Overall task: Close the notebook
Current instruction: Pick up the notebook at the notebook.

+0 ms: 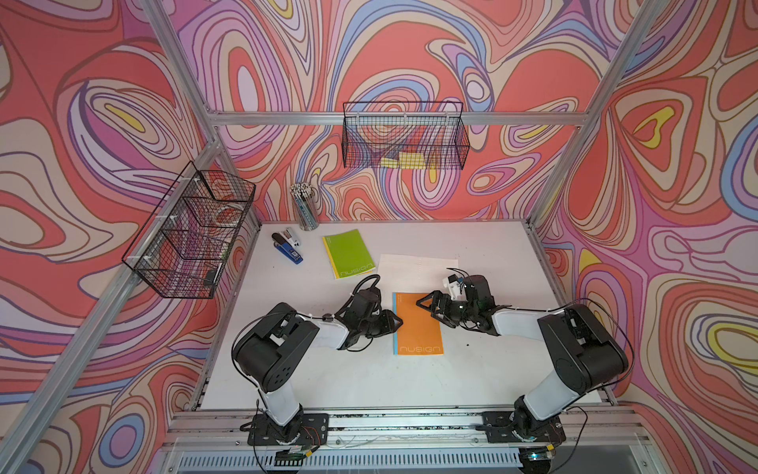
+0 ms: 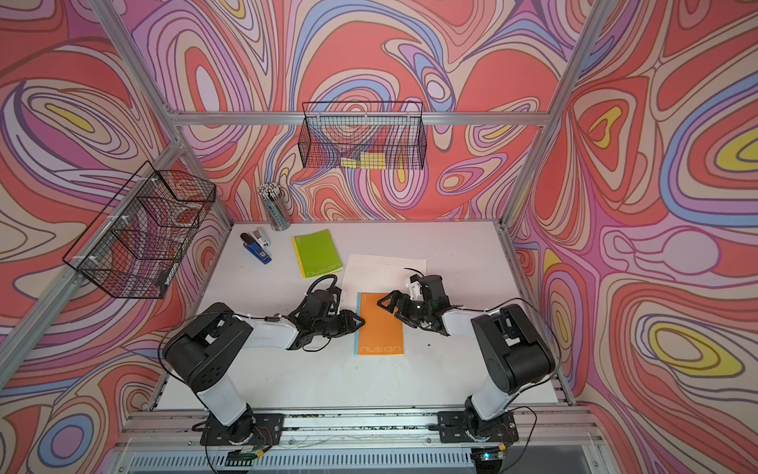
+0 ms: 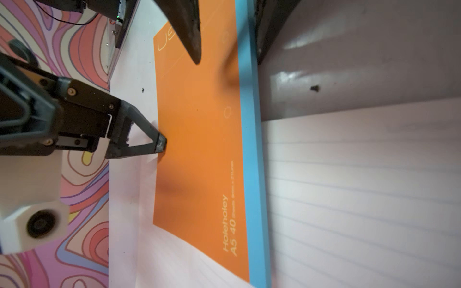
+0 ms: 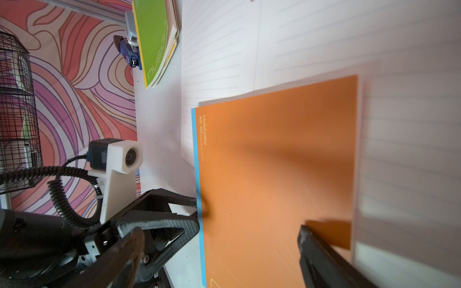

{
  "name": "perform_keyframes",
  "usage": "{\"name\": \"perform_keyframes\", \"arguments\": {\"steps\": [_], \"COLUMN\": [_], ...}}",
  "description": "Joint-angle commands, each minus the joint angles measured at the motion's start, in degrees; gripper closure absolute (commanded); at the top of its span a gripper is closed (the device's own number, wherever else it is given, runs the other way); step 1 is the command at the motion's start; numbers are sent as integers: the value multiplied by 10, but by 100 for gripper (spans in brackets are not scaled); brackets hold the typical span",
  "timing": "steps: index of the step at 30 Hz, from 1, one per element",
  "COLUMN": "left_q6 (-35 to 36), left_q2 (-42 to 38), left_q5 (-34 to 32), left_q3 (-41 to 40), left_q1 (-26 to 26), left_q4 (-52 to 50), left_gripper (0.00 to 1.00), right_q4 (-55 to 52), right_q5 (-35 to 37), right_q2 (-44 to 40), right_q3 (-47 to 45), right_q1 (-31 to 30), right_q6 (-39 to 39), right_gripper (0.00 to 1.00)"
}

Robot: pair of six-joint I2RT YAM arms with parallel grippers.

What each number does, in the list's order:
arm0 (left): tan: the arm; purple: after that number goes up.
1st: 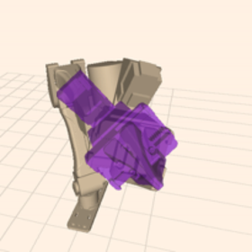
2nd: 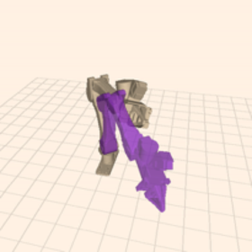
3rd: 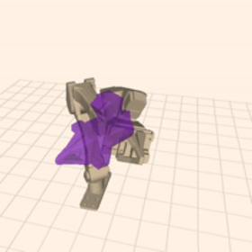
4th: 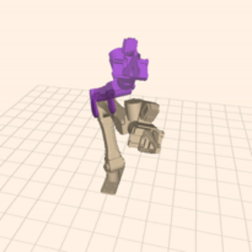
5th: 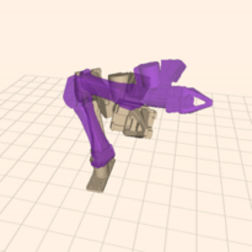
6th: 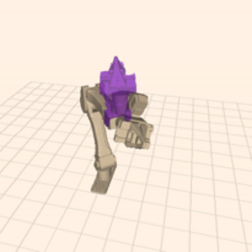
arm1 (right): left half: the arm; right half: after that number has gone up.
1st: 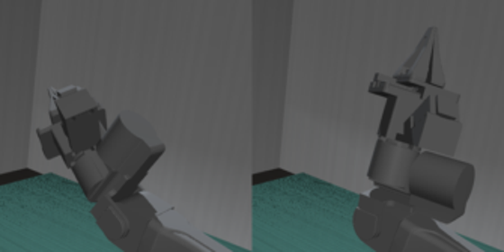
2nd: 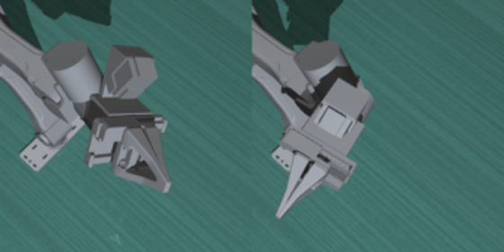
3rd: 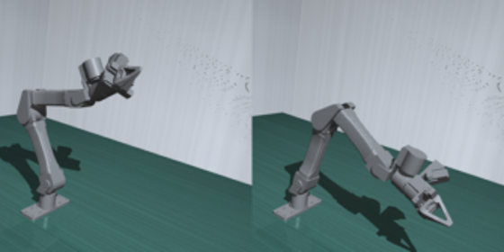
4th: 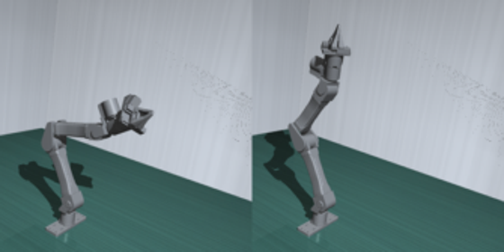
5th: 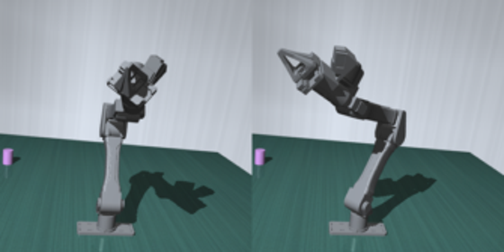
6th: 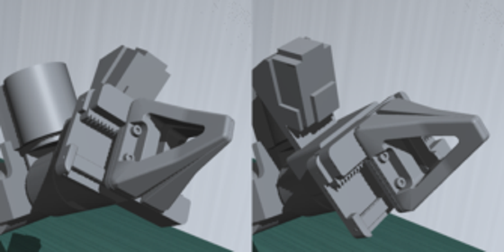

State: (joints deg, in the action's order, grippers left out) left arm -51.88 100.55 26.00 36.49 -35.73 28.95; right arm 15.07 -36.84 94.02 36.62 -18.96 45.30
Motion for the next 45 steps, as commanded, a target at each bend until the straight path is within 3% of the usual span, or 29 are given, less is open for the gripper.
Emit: {"name": "perform_keyframes", "arguments": {"steps": [1, 9, 17, 33, 40, 45], "left_q6": [-25, -27, -19, 111, 115, 113], "left_q2": [28, 40, 27, -84, -106, -130], "left_q5": [52, 97, 111, 97, 117, 151], "left_q3": [-24, -36, -31, 103, 107, 116], "left_q1": [6, 10, 10, 29, 70, 128], "left_q4": [55, 124, 122, -228, -251, -246], "left_gripper": [68, 100, 100, 100, 100, 100], "right_q4": [-51, -42, -30, -143, -184, -188], "right_q5": [28, 26, 18, 26, 26, 30], "right_q2": [8, 15, 2, -89, -109, -113], "right_q3": [-21, -23, -24, 47, 70, 71], "right_q1": [-4, -3, -3, -4, -3, -3], "right_q6": [-2, 1, -3, -55, -73, -76], "right_gripper": [2, 2, 2, 2, 2, 2]}}
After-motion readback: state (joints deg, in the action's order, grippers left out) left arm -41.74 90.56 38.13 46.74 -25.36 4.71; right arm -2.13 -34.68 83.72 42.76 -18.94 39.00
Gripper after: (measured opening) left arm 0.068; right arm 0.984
